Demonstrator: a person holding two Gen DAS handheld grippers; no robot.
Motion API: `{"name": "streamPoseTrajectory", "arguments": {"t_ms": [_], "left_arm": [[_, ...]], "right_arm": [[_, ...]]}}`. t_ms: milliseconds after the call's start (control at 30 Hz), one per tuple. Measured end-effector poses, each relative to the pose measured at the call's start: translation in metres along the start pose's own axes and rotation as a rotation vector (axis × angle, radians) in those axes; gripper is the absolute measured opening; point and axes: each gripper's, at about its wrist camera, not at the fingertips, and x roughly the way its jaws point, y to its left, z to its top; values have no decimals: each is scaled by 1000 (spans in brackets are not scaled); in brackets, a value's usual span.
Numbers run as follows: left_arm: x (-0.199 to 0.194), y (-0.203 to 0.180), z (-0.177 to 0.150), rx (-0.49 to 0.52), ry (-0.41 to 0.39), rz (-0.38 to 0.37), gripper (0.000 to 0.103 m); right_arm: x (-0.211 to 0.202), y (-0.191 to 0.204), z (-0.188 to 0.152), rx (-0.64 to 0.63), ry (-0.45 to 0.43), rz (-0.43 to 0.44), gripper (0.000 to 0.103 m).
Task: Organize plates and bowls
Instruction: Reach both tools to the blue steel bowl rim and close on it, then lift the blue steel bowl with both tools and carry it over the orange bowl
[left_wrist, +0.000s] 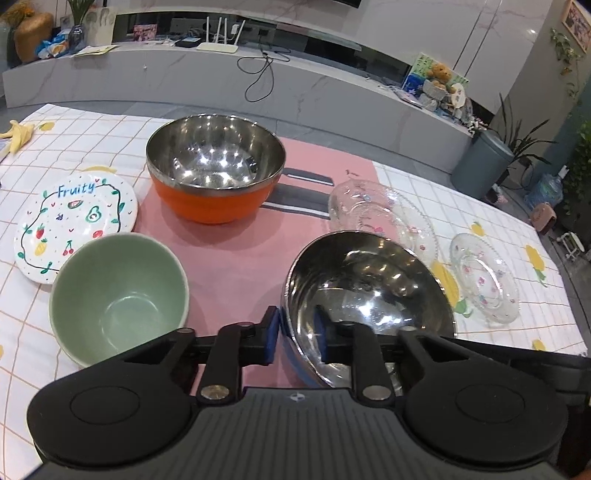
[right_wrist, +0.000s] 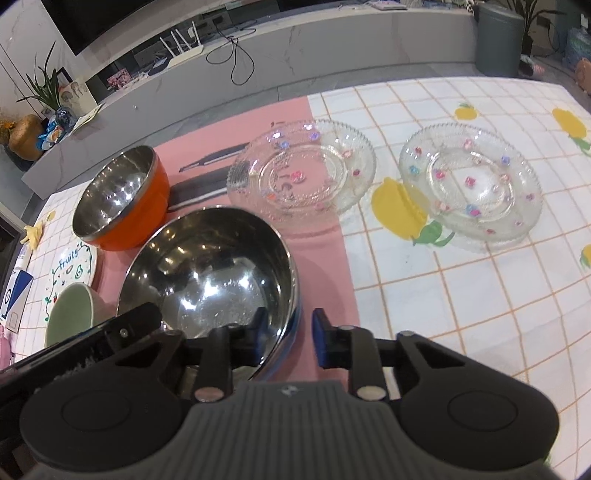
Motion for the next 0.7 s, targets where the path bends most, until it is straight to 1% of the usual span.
{"name": "streamPoseTrajectory", "arguments": {"t_ms": [67,233,333,533,600,700], "left_arm": [[3,0,0,-5,-2,6,13],[2,0,-1,-5,-2,11,11],[-4,-2,-2,2,-16,14,11],[-34,0,-8,-9,-44,3,11],[-48,2,-12,-7,-49,7,11],[-67,7,-18,-22,-33,11,11]], "right_arm": [[1,0,-1,8,6,13,18],[0,0,-1,10,1,13,18],[-4,-1,-2,15,0,22,17],[-30,4,-7,-22,-33,52,18],[-41,5,-15,-28,-19,78,18],[-55,7,-28,-41,11,120,19]]}}
